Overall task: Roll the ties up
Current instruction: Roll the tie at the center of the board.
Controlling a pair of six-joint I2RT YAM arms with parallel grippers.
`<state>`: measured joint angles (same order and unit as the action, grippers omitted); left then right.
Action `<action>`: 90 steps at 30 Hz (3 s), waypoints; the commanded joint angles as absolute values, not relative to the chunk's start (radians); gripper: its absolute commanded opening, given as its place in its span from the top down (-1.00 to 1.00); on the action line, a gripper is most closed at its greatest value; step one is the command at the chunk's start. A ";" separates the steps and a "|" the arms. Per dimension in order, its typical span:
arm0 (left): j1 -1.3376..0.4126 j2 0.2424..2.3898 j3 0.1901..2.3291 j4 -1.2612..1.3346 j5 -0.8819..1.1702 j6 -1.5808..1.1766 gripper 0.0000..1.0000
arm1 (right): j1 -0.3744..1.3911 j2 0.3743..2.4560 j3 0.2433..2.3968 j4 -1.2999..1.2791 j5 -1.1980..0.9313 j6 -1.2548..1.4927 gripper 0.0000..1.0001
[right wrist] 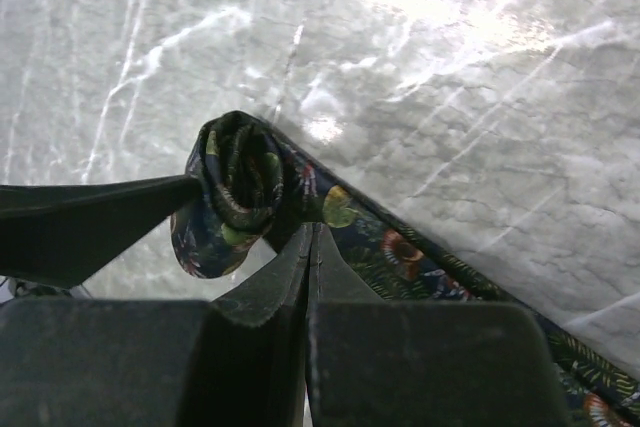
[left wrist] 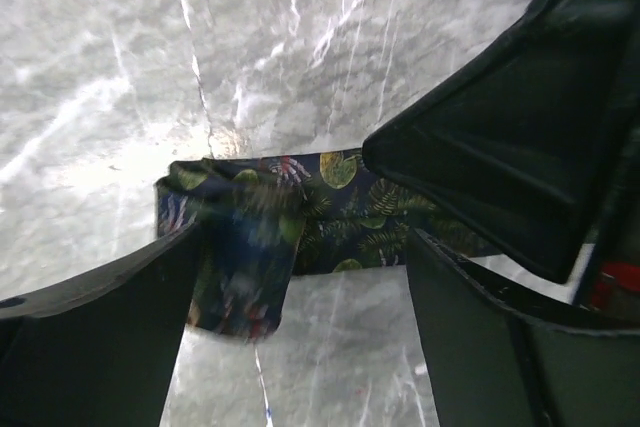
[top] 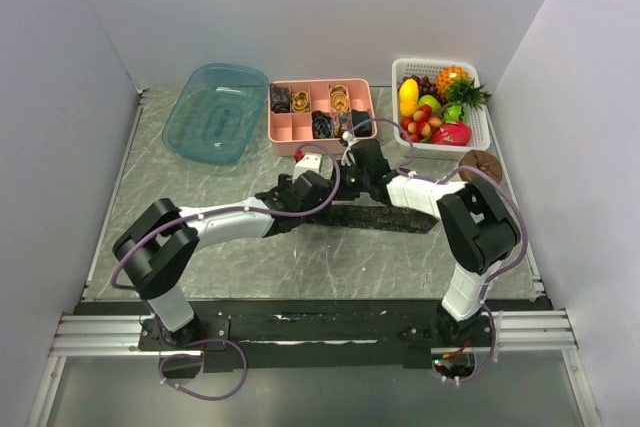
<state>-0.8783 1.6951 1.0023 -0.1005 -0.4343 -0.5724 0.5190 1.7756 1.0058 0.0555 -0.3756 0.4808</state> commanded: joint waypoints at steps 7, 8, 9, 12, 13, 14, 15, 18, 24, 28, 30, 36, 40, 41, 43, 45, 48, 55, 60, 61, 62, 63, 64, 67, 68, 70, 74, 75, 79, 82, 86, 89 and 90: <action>-0.838 1.534 0.993 -0.169 -0.463 -0.626 -0.90 | 0.583 1.709 1.086 0.043 -0.370 0.445 1.00; -0.828 1.522 0.986 -0.166 -0.456 -0.629 -0.90 | 0.594 1.709 1.091 0.041 -0.371 0.443 1.00; -0.818 1.507 0.967 -0.164 -0.440 -0.630 -0.91 | 0.600 1.710 1.098 0.037 -0.374 0.442 1.00; -0.743 1.442 0.905 -0.135 -0.352 -0.641 -0.93 | 0.627 1.718 1.112 0.029 -0.374 0.436 1.00; -0.689 1.410 0.885 -0.123 -0.275 -0.646 -0.93 | 0.632 1.720 1.123 0.026 -0.371 0.436 1.00; -0.661 1.395 0.865 -0.085 -0.232 -0.650 -0.93 | 0.638 1.724 1.126 0.023 -0.373 0.428 1.00; -0.632 1.379 0.824 -0.068 -0.189 -0.653 -0.93 | 0.653 1.727 1.137 0.012 -0.371 0.425 1.00; -0.513 1.358 0.764 -0.008 -0.011 -0.669 -0.92 | 0.672 1.743 1.155 -0.023 -0.354 0.414 1.00; -0.411 1.422 0.698 0.164 0.260 -0.716 -0.92 | 0.678 1.743 1.128 -0.040 -0.339 0.405 1.00; -0.379 1.488 0.670 0.265 0.382 -0.750 -0.90 | 0.677 1.750 1.126 -0.057 -0.324 0.397 1.00; -0.373 1.525 0.667 0.288 0.408 -0.758 -0.89 | 0.678 1.762 1.137 -0.063 -0.311 0.396 1.00; -0.365 1.618 0.663 0.370 0.451 -0.778 -0.82 | 0.673 1.836 1.203 -0.103 -0.265 0.379 1.00; -0.365 1.664 0.654 0.414 0.466 -0.788 -0.76 | 0.663 1.874 1.227 -0.120 -0.256 0.371 1.00; -0.365 1.678 0.649 0.434 0.472 -0.792 -0.75 | 0.660 1.878 1.227 -0.121 -0.253 0.371 1.00; -0.365 1.689 0.643 0.451 0.479 -0.798 -0.72 | 0.652 1.882 1.223 -0.118 -0.250 0.373 1.00; -0.365 1.701 0.632 0.477 0.483 -0.799 -0.70 | 0.646 1.884 1.215 -0.114 -0.249 0.374 1.00; -0.365 1.724 0.629 0.508 0.502 -0.799 -0.65 | 0.634 1.882 1.210 -0.109 -0.249 0.374 1.00; -0.367 1.787 0.630 0.577 0.531 -0.828 -0.50 | 0.630 1.876 1.183 -0.098 -0.256 0.383 1.00; -0.373 1.819 0.635 0.601 0.528 -0.847 -0.46 | 0.629 1.871 1.157 -0.084 -0.273 0.391 1.00; -0.374 1.824 0.635 0.607 0.531 -0.854 -0.45 | 0.629 1.873 1.155 -0.083 -0.273 0.396 1.00; -0.376 1.833 0.638 0.617 0.531 -0.859 -0.44 | 0.629 1.875 1.154 -0.089 -0.272 0.397 1.00; -0.383 1.838 0.640 0.620 0.529 -0.862 -0.41 | 0.629 1.876 1.152 -0.089 -0.265 0.397 1.00; -0.388 1.844 0.643 0.620 0.531 -0.868 -0.40 | 0.629 1.879 1.152 -0.092 -0.262 0.399 1.00; -0.403 1.859 0.650 0.627 0.534 -0.876 -0.31 | 0.629 1.882 1.147 -0.094 -0.258 0.400 1.00; -0.410 1.864 0.649 0.629 0.534 -0.879 -0.28 | 0.627 1.882 1.144 -0.094 -0.256 0.402 1.00; -0.410 1.861 0.646 0.630 0.528 -0.877 -0.28 | 0.624 1.890 1.147 -0.103 -0.247 0.403 1.00; -0.410 1.856 0.641 0.621 0.512 -0.859 -0.28 | 0.611 1.899 1.154 -0.101 -0.253 0.405 1.00; -0.410 1.862 0.641 0.626 0.514 -0.859 -0.27 | 0.609 1.905 1.155 -0.101 -0.256 0.406 1.00; -0.410 1.904 0.641 0.704 0.522 -0.885 -0.15 | 0.609 1.913 1.149 -0.087 -0.270 0.411 1.00; -0.411 1.948 0.638 0.776 0.558 -0.917 0.05 | 0.607 1.916 1.147 -0.087 -0.276 0.410 1.00; -0.414 1.989 0.632 0.863 0.572 -0.937 0.10 | 0.607 1.916 1.144 -0.084 -0.290 0.411 1.00; -0.416 1.991 0.634 0.873 0.577 -0.943 0.27 | 0.607 1.916 1.140 -0.084 -0.288 0.410 1.00; -0.417 1.993 0.635 0.867 0.577 -0.940 0.33 | 0.607 1.916 1.138 -0.086 -0.288 0.410 1.00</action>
<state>-0.3969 1.9541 0.6521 0.8852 0.5671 -0.9466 0.6060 1.8896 1.1568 -0.0959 -0.2909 0.4107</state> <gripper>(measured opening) 0.389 0.005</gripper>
